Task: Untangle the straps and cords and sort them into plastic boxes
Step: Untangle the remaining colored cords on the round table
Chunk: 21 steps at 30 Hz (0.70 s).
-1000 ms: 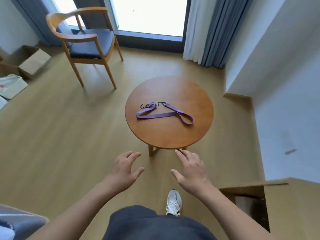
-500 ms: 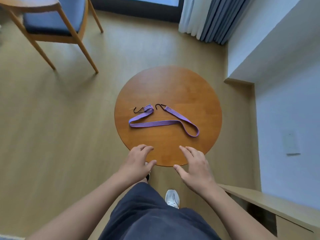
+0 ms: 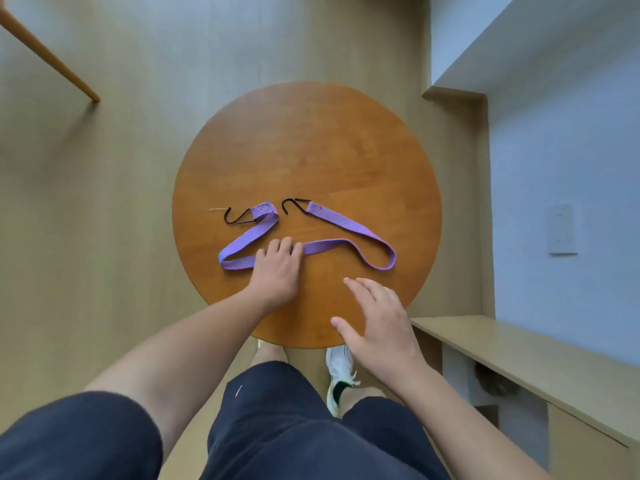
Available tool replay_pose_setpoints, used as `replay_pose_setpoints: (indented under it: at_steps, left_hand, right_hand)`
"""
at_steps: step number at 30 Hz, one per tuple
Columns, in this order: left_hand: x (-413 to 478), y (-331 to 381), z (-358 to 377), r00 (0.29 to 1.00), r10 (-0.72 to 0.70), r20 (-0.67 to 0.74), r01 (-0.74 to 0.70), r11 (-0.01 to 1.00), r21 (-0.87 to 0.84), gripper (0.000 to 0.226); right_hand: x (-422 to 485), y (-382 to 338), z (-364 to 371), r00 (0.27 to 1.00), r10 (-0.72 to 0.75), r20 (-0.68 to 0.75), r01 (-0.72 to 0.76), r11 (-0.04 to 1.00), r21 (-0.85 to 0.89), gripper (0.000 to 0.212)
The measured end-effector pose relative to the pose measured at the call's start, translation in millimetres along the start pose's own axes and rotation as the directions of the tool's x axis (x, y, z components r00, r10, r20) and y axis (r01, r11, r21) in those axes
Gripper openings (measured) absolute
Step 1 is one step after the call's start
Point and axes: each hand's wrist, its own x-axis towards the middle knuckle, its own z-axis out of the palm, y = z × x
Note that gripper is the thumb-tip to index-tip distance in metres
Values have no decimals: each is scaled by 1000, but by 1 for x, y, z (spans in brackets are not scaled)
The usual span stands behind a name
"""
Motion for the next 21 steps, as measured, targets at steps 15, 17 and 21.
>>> replay_pose_setpoints:
  at_steps: [15, 17, 21]
  left_hand:
    - [-123, 76, -129, 974, -135, -180, -33, 703, -710, 23]
    - [-148, 96, -159, 947, -176, -269, -111, 607, -787, 24]
    - [-180, 129, -217, 872, -305, -382, -258, 377, -890, 20]
  right_hand:
    - [18, 40, -65, 960, -269, 78, 265, 963, 53, 91]
    - [17, 34, -85, 931, -344, 121, 330, 936, 120, 82]
    - [1, 23, -115, 900, -431, 69, 359, 821, 444, 30]
